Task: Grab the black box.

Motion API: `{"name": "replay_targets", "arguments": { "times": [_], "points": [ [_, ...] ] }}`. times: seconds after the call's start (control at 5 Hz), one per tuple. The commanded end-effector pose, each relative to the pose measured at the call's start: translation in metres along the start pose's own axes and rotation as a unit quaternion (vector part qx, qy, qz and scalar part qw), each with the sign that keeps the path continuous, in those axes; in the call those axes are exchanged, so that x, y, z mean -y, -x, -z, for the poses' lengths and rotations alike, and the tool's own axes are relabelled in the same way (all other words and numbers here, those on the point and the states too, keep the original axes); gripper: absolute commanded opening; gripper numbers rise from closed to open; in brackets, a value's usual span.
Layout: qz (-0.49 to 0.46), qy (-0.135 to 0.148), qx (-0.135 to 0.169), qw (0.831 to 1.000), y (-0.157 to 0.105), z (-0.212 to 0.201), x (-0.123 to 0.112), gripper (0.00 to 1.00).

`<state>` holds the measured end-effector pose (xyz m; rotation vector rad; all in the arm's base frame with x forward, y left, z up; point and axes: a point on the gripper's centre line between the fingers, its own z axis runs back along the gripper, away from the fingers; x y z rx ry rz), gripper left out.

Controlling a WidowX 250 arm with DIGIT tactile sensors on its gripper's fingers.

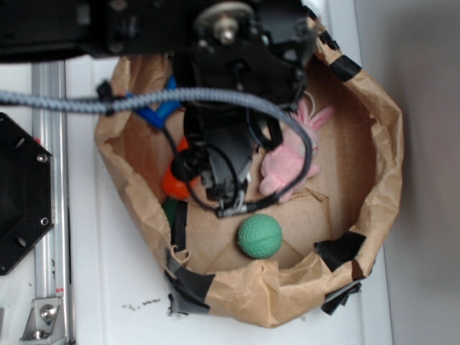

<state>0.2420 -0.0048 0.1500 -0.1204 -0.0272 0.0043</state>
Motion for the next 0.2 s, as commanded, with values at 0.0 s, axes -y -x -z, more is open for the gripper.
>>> {"name": "replay_targets", "arguments": {
  "times": [0.0],
  "points": [
    [0.008,-0.019,0.039,0.999,-0.0125,-0.0034,0.0099,0.00]
  ]
}}
